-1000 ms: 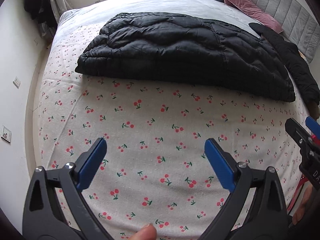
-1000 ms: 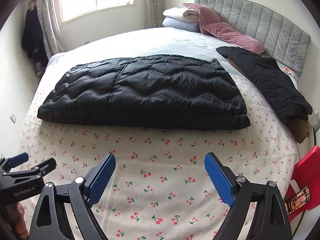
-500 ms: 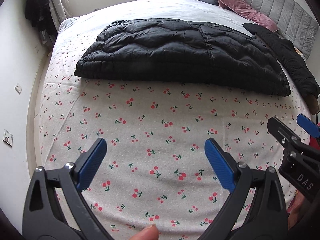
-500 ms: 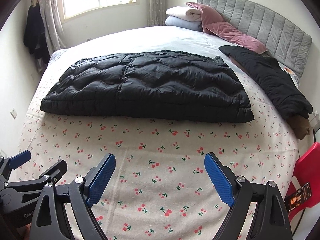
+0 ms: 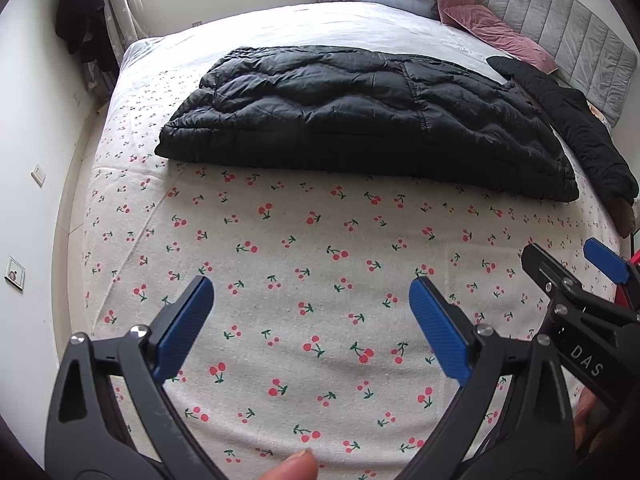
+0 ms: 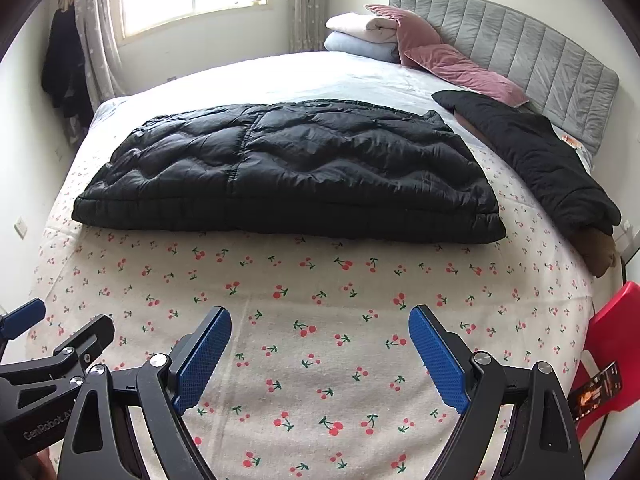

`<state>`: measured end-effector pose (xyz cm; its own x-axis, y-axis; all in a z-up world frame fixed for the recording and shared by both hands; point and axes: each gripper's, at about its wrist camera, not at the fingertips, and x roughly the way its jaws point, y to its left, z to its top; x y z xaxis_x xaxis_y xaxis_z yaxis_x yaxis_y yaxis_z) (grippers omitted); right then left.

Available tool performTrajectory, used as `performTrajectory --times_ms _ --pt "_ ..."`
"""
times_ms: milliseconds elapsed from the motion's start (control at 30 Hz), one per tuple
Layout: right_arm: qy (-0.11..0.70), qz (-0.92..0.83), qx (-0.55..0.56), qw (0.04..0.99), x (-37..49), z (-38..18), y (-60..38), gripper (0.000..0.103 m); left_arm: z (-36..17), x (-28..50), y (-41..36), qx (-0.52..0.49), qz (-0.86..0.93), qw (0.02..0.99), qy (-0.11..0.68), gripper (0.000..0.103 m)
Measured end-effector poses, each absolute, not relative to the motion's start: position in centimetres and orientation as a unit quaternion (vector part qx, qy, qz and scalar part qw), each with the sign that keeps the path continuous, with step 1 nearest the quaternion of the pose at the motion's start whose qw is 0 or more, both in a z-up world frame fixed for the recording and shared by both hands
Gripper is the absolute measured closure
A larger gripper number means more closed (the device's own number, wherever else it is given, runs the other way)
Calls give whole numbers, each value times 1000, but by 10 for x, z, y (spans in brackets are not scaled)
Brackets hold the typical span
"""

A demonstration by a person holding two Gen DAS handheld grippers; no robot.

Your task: Fold large clothes

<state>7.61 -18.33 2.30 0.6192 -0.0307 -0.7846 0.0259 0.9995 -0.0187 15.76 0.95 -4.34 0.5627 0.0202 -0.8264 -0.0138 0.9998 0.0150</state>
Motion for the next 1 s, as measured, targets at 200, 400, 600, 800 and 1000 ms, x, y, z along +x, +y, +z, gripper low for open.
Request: performTrajectory --times_ms 200,400,600,800,1000 --pt "436 -18 -2 900 76 23 -185 11 -43 158 10 4 11 885 466 5" --pt "438 -18 -2 899 76 22 -185 11 -43 158 9 5 11 885 466 5" --pt "437 -18 -3 899 76 21 -185 11 -43 158 8 5 11 885 465 5" --pt "435 -20 0 900 76 22 -186 11 -43 157 8 6 12 885 465 5" --pt "438 -20 0 899 76 21 -185 11 -43 157 9 6 13 885 465 5"
